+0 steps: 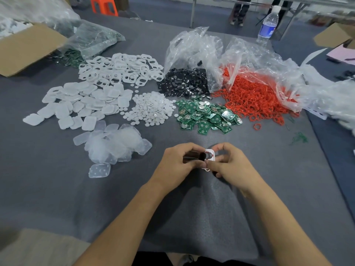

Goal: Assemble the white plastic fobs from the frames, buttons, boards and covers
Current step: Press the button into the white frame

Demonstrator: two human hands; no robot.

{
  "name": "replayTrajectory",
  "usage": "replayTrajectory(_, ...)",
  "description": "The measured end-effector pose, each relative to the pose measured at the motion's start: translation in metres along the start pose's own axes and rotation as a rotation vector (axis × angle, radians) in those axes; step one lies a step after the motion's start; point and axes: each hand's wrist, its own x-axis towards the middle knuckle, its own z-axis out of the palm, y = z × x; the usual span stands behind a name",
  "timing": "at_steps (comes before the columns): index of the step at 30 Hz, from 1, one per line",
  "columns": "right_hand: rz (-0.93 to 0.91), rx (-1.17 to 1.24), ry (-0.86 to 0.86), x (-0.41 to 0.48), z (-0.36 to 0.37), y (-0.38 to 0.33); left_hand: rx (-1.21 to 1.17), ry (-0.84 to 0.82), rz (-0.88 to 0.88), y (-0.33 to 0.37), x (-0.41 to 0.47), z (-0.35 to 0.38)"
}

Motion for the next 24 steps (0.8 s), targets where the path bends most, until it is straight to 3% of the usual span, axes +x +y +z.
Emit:
replayTrajectory(9, -0.183, -0.246, 0.145, -0.005, 0.006, 0.009, 0.095, 0.034, 0.1, 0.001, -0.001, 0.003)
replayTrajectory(24, -0.474, -0.497, 0.264, -0.008, 0.011, 0.026, 0.109, 0.086, 0.02, 0.006, -0.001, 0.008)
